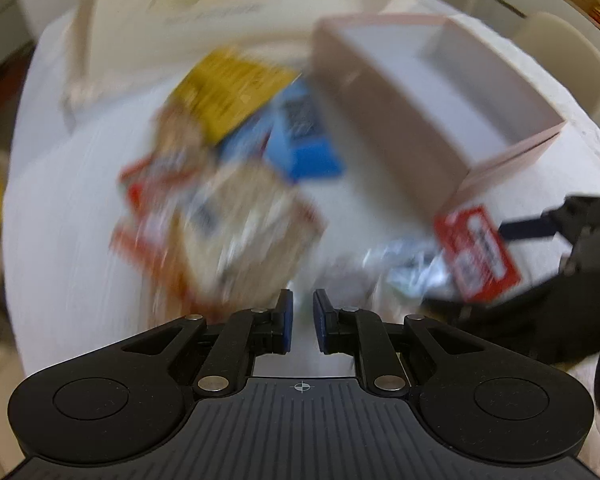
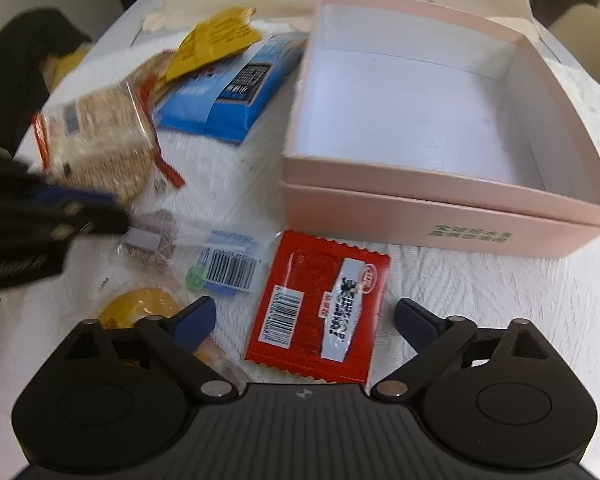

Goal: Organize snacks

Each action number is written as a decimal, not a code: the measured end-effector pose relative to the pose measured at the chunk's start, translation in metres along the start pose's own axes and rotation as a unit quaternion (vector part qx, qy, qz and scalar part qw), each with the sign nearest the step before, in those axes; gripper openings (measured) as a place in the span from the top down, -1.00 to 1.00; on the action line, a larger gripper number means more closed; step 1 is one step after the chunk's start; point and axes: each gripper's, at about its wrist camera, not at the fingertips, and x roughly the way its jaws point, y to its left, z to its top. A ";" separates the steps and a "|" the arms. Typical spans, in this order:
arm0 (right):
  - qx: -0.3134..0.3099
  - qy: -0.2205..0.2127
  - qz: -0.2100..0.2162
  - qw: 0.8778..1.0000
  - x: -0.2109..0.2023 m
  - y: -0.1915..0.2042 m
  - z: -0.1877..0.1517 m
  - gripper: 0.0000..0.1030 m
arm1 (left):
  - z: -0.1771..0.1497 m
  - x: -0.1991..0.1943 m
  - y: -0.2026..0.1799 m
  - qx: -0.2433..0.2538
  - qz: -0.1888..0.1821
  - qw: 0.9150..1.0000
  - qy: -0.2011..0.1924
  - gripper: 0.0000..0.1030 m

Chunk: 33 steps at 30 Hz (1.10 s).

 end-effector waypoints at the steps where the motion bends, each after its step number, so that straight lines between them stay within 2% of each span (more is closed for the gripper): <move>1: -0.004 0.000 -0.001 1.000 0.000 0.002 0.001 -0.91 | -0.007 0.000 0.006 -0.012 0.002 1.000 0.004 0.70; 5: -0.016 0.005 0.019 1.000 -0.004 0.016 0.004 -0.91 | -0.033 -0.014 0.026 -0.076 -0.017 0.997 -0.003 0.70; 10: -0.039 0.013 0.062 0.997 -0.008 0.040 0.002 -0.91 | -0.042 -0.039 0.030 -0.071 -0.031 0.997 -0.031 0.65; 14: -0.049 0.010 0.049 0.998 -0.009 0.051 -0.004 -0.93 | -0.045 -0.032 0.035 -0.072 -0.024 0.997 -0.016 0.66; 16: -0.049 0.015 0.044 0.998 -0.011 0.053 -0.004 -0.94 | -0.049 -0.025 0.041 -0.111 -0.037 0.993 -0.006 0.69; 17: -0.046 0.020 0.042 0.998 -0.012 0.053 -0.002 -0.93 | -0.054 -0.024 0.047 -0.144 -0.043 0.989 -0.001 0.70; 19: -0.038 0.026 0.047 0.998 -0.015 0.056 0.001 -0.93 | -0.062 -0.027 0.051 -0.179 -0.047 0.983 0.004 0.72; 22: -0.043 0.013 0.048 0.998 -0.029 0.060 -0.002 -0.93 | -0.074 -0.044 0.045 -0.170 -0.014 0.985 -0.019 0.72; 24: -0.047 0.004 0.048 0.998 -0.037 0.064 -0.002 -0.93 | -0.081 -0.054 0.039 -0.166 0.033 0.986 -0.014 0.72; 27: -0.054 -0.003 0.049 0.997 -0.043 0.066 0.000 -0.93 | -0.082 -0.062 0.029 -0.148 0.078 0.986 -0.013 0.72; 33: -0.054 -0.002 0.040 0.998 -0.044 0.069 0.002 -0.93 | -0.078 -0.061 0.041 -0.208 0.021 0.978 0.009 0.72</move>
